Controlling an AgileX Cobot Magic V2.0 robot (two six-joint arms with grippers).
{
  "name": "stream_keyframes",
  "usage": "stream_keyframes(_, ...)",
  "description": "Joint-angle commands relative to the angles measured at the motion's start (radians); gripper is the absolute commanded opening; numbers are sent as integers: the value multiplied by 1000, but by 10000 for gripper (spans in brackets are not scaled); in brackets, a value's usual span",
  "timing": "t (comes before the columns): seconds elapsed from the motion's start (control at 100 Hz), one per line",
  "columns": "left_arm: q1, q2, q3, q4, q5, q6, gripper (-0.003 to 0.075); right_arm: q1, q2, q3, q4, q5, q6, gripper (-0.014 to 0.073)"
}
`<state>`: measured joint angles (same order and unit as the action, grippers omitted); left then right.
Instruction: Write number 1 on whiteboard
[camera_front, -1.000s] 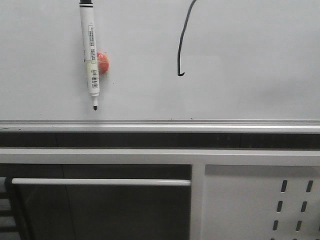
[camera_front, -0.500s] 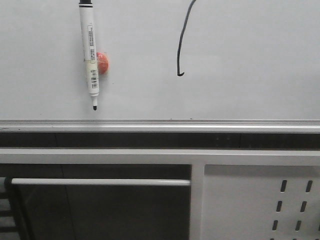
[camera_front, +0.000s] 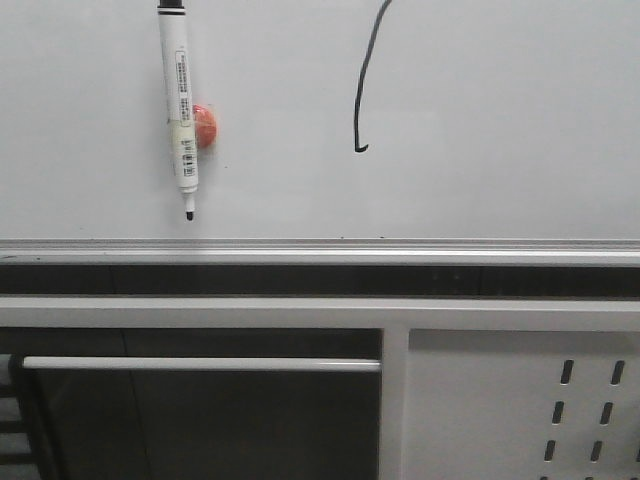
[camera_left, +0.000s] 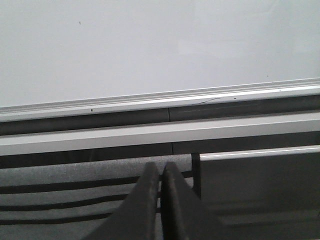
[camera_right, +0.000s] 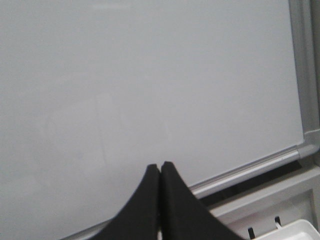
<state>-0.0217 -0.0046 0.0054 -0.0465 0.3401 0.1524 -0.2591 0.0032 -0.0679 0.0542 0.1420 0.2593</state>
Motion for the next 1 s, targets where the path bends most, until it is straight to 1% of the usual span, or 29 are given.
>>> stream_keyframes(0.0, 2, -27, 21, 5, -46, -9, -18, -2, -34, 23, -83, -162, 87, -76)
stream_keyframes(0.05, 2, -27, 21, 5, -46, -9, -18, 15, -32, 49, -83, -192, 87, -76)
stream_keyframes(0.13, 2, -27, 21, 5, -46, -9, -18, 61, -32, 70, -99, -190, 87, -76)
stream_keyframes(0.32, 2, -27, 21, 5, -46, -9, -18, 239, -32, 109, -214, -192, 86, -76)
stream_keyframes(0.37, 2, -27, 21, 5, -46, -9, -18, 284, -32, 108, -236, -156, 86, -76)
stream_keyframes(0.44, 2, -27, 21, 5, -46, -9, -18, 318, -32, 108, -289, -112, 86, -76)
stream_keyframes(0.51, 2, -27, 21, 5, -46, -9, -18, 324, -32, 108, -340, -68, 86, -76)
stream_keyframes(0.85, 2, -27, 21, 5, -46, -9, -18, 325, -32, 108, -312, 176, 86, -76)
stream_keyframes(0.99, 2, -27, 21, 5, -46, -9, -18, 319, -32, 108, -312, 177, 35, -76)
